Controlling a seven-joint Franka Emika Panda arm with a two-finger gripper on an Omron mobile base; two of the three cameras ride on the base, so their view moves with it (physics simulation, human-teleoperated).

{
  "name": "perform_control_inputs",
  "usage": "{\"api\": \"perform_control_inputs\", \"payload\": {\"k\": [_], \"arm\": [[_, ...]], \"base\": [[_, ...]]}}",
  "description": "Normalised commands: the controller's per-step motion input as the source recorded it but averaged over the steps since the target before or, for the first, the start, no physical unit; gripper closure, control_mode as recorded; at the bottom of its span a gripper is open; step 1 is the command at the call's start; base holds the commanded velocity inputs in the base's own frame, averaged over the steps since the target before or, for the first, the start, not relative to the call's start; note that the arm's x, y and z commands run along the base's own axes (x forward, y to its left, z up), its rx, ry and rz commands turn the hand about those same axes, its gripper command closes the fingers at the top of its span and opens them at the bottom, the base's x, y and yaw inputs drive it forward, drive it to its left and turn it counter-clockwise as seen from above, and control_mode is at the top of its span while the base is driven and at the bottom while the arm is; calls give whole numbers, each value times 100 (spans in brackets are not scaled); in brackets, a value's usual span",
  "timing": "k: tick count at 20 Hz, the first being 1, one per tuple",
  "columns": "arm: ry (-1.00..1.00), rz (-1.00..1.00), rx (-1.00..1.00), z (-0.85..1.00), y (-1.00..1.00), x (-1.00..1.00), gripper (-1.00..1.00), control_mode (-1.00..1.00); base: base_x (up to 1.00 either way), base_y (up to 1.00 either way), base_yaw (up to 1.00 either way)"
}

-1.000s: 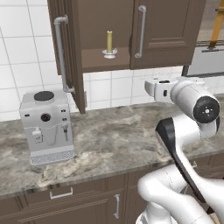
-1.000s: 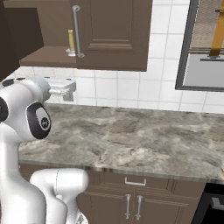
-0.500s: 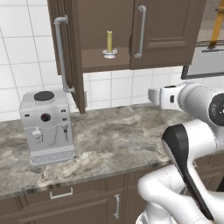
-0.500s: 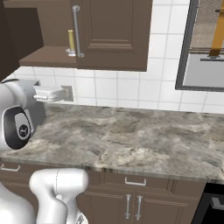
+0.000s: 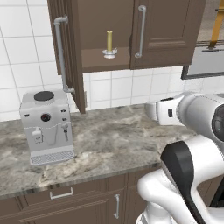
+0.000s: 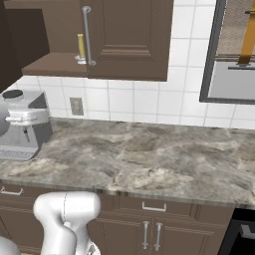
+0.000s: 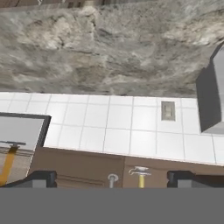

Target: Pick the candle and jar from the dining table and place them in the open cabinet. Close the cabinet after placing the objects.

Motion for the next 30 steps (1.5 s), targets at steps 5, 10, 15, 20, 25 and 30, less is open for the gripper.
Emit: {"api": "perform_control_inputs", "payload": {"k": [5, 10, 15, 20, 25, 30], "arm": [[2, 0, -12, 0, 28, -60, -100, -100], [0, 2, -15, 0, 31, -63, -100, -100], [0, 3, -23, 0, 39, -54, -100, -100], [0, 3, -31, 0, 41, -41, -100, -100], [0, 3, -29, 0, 38, -34, -100, -100], [0, 7, -27, 11, 35, -8, -100, -100]], "base": [[0, 0, 0], [0, 0, 0], [0, 0, 0], [0, 0, 0], [0, 0, 0], [0, 0, 0]]}}
